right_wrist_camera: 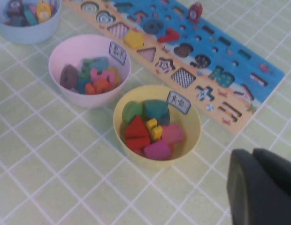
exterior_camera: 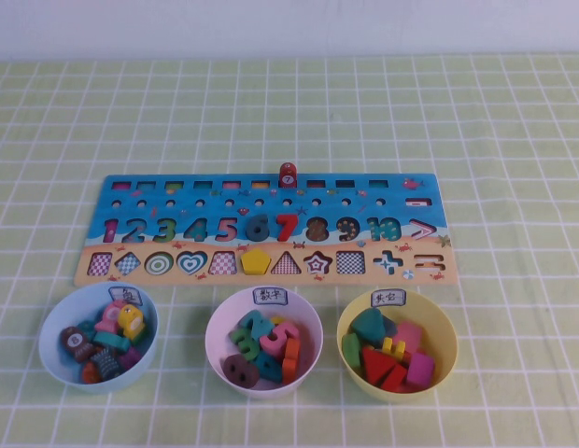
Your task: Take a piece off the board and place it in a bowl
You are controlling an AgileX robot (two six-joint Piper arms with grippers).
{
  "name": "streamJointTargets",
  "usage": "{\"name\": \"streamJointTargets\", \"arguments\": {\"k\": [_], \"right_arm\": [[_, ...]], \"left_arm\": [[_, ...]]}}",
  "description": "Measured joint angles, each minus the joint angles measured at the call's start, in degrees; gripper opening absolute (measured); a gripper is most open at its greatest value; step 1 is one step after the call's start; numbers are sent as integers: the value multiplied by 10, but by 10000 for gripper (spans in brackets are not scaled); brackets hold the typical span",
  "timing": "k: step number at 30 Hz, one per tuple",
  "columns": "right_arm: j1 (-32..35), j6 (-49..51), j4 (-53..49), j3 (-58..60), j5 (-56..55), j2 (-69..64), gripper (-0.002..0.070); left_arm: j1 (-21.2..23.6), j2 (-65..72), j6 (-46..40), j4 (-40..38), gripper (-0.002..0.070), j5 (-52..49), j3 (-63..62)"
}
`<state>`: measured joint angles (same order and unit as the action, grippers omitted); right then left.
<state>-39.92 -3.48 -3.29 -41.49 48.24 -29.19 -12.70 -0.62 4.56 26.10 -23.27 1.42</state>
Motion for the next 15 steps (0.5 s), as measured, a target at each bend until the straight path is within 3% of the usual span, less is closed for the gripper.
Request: {"name": "streamJointTargets", "arguments": {"k": [7,15], "right_arm": [[14,17,-1,149,-202,88,-16],[172,35,-3,316,-369,226,-16]], "left_arm": [[0,0,0,0,-5,0,0],[0,0,0,0,-5,0,0]]}}
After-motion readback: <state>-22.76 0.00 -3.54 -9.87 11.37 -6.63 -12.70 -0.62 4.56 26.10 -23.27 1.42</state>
